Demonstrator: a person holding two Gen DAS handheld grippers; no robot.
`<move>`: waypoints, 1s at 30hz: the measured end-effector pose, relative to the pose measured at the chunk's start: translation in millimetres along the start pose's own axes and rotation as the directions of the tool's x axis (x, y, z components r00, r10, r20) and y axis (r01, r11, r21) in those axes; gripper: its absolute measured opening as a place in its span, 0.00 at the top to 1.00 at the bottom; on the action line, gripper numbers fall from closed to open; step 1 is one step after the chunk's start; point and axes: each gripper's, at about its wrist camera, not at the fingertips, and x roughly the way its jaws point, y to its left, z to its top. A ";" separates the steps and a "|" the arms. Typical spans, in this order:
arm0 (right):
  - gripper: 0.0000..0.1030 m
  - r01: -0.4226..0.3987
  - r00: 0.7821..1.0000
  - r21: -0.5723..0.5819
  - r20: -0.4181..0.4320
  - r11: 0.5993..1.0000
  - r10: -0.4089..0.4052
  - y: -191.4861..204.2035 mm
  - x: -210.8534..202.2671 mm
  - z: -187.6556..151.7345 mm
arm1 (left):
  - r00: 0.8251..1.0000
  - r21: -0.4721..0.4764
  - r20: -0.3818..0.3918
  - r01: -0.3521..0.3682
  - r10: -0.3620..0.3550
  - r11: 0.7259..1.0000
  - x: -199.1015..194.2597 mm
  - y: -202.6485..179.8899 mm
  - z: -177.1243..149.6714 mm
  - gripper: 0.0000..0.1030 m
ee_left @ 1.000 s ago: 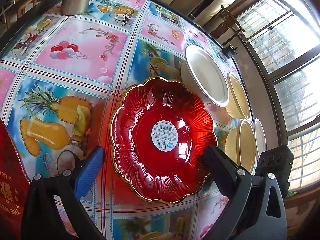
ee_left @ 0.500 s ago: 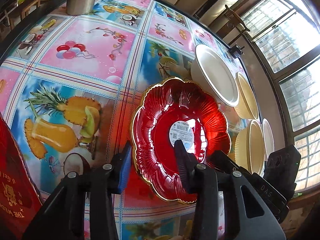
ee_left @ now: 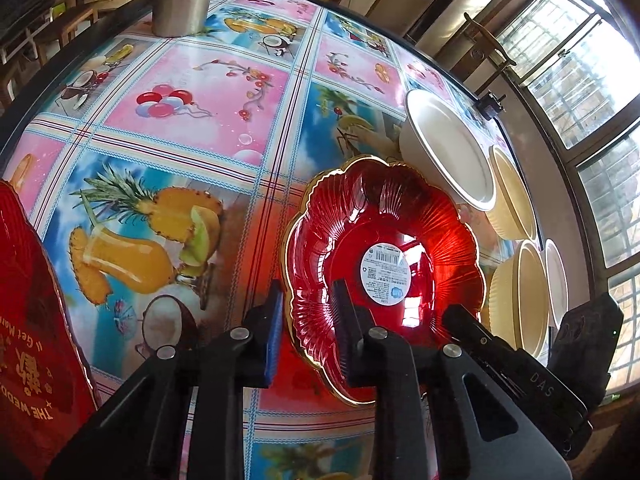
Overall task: Organize plates and bowls
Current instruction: 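Lift the red plate with the left tool onto the red plate stack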
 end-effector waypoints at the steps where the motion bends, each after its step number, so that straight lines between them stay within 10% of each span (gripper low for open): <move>1: 0.91 0.001 1.000 -0.002 0.004 1.000 -0.001 0.4 -1.3 -0.3 | 1.000 0.004 0.006 -0.007 0.007 1.000 -1.5 -1.6 -1.6 0.81; 15: 0.91 -0.028 0.989 -0.139 0.141 0.990 0.048 31.5 -48.0 -30.7 | 0.993 0.015 0.121 -0.009 0.007 1.000 -65.2 4.0 -32.2 0.81; 30: 0.91 -0.107 0.994 -0.318 -0.025 0.942 0.105 140.0 -18.9 -103.5 | 0.960 -0.107 0.248 -0.105 0.129 0.989 -157.3 110.6 -76.0 0.81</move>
